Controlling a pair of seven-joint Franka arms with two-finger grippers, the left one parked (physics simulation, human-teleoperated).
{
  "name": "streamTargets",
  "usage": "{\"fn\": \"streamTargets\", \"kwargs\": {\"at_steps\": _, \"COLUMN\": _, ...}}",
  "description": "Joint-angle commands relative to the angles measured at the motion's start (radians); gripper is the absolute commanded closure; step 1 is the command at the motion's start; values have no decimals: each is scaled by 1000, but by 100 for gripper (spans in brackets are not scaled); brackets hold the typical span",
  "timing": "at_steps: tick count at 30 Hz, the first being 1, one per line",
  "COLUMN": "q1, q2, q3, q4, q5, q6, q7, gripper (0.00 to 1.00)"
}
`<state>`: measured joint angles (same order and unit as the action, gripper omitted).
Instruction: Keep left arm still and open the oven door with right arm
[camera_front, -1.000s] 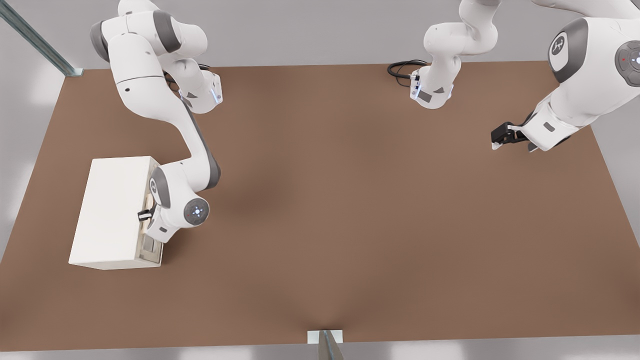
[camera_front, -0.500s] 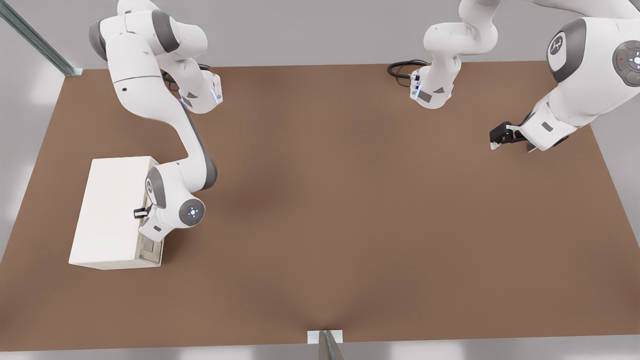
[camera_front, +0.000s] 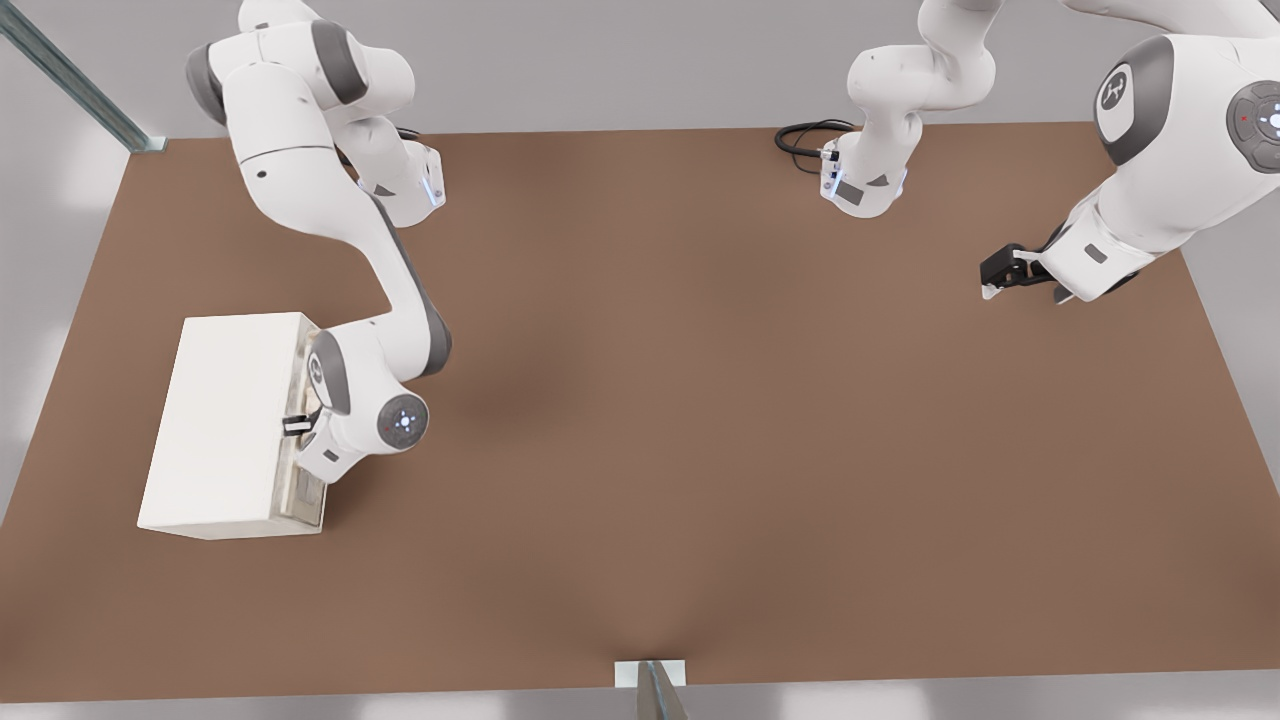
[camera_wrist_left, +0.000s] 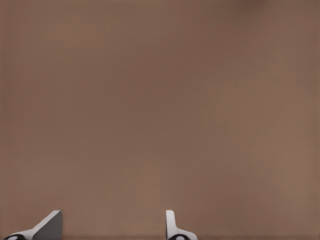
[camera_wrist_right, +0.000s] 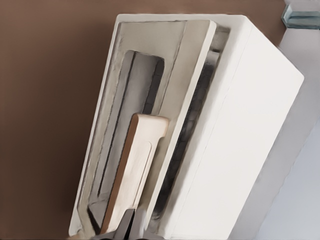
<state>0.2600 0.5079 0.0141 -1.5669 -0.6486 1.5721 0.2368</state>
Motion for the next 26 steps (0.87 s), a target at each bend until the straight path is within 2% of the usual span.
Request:
{"fn": "streamTargets", "kwargs": {"at_steps": 1, "q1": 4, "q2": 17, "q3": 0, "q4": 111, "q5": 148, "q6": -142, "q7": -5, "gripper": 76}}
{"fn": "streamTargets", "kwargs": {"at_steps": 2, "q1": -56, "q2": 18, "q3": -8, "q4": 212, "q5": 335, "q6": -191, "q7": -121, "gripper": 27}}
{"fn": "streamTargets", "kwargs": {"at_steps": 3, "q1": -163, "q2": 14, "q3": -8, "q4": 249, "q5": 522, "q6": -195, "q7": -226, "gripper": 0}}
{"fn": "streamTargets", "kwargs": {"at_steps": 4, "q1": -205, "q2": -17, "q3": -6, "q4": 283, "q5": 598, "q6": -201, "q7": -258, "gripper": 0}}
{"fn": "streamTargets", "kwargs": {"at_steps": 6, "q1": -217, "q2": -57, "q3": -11, "q4": 364, "q5": 616, "q6": -259, "q7": -258, "gripper": 0}}
{"fn": "streamTargets", "kwargs": {"at_steps": 8, "q1": -289, "q2": -138, "q3": -9, "q4": 329, "q5": 696, "q6": -262, "q7": -272, "gripper": 0}}
{"fn": "streamTargets", "kwargs": {"at_steps": 14, "q1": -301, "q2": -233, "q3": -11, "q4": 228, "q5": 684, "q6": -199, "q7": -303, "gripper": 0}}
{"fn": "streamTargets", "kwargs": {"at_steps": 26, "q1": -303, "q2": -233, "q3": -11, "q4": 222, "q5": 687, "q6": -188, "q7": -306, "gripper": 0}}
